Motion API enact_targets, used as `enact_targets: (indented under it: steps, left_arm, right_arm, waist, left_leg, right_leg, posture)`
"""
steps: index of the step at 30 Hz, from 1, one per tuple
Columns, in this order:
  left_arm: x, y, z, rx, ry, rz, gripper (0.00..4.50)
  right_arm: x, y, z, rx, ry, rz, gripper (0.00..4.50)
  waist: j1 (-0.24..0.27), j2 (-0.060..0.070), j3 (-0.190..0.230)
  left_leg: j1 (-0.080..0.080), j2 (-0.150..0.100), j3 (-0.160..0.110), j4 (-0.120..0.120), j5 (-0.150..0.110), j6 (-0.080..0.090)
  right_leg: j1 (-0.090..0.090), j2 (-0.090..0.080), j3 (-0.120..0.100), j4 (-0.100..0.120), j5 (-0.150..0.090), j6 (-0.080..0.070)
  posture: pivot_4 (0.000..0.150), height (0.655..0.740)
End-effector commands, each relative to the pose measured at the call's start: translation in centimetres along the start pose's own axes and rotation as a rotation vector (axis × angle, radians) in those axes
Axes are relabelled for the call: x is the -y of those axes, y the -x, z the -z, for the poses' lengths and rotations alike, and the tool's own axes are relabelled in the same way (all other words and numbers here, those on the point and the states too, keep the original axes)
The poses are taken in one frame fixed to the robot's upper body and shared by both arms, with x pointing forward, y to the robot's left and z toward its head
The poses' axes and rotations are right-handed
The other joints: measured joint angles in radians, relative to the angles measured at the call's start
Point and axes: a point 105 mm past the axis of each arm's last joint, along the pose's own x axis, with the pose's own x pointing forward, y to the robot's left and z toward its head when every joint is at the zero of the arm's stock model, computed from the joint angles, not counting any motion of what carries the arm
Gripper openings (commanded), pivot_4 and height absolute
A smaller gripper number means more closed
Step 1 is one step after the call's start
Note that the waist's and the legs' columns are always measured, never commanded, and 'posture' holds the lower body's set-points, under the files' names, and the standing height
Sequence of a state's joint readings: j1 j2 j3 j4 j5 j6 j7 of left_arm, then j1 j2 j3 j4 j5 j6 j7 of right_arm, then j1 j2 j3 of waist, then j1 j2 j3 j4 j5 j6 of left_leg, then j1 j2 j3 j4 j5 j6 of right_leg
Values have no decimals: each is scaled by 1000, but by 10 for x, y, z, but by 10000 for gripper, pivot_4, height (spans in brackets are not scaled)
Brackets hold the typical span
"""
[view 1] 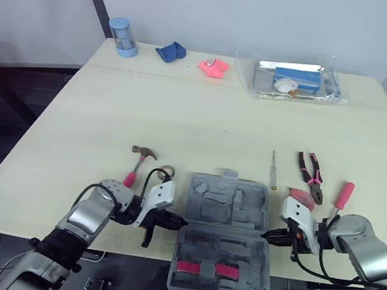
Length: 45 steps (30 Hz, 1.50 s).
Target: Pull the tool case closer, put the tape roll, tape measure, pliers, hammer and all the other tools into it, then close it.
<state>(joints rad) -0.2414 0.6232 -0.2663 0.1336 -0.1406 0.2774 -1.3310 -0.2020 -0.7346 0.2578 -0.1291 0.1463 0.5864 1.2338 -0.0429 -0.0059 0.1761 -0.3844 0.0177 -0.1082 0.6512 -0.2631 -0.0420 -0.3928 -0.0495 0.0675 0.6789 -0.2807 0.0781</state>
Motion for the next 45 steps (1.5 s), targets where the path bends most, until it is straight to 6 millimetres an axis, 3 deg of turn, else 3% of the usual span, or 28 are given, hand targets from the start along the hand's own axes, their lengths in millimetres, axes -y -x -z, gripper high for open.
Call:
enact_targets:
  steps: [1,32,45]
  left_arm:
    - [4,-11,-2,7,-1,34,0]
    - [4,-6,2,0,17,23,0]
    - [-4,3,8,-8,34,-28,0]
  right_arm:
    - [-7,-4,-12,52,31,-42,677]
    - [1,5,-8,45,21,-17,677]
    - [11,13,5,20,-4,31,677]
  waist:
    - [1,0,0]
    - [2,0,0]
    - [2,0,0]
  left_leg:
    - [0,0,0,0,0,0]
    - [0,0,0,0,0,0]
    - [0,0,0,0,0,0]
  right_leg:
    - [0,0,0,0,0,0]
    - [0,0,0,0,0,0]
    - [0,0,0,0,0,0]
  posture:
    - [1500,7400]
    - [1500,7400]
    - [1500,7400]
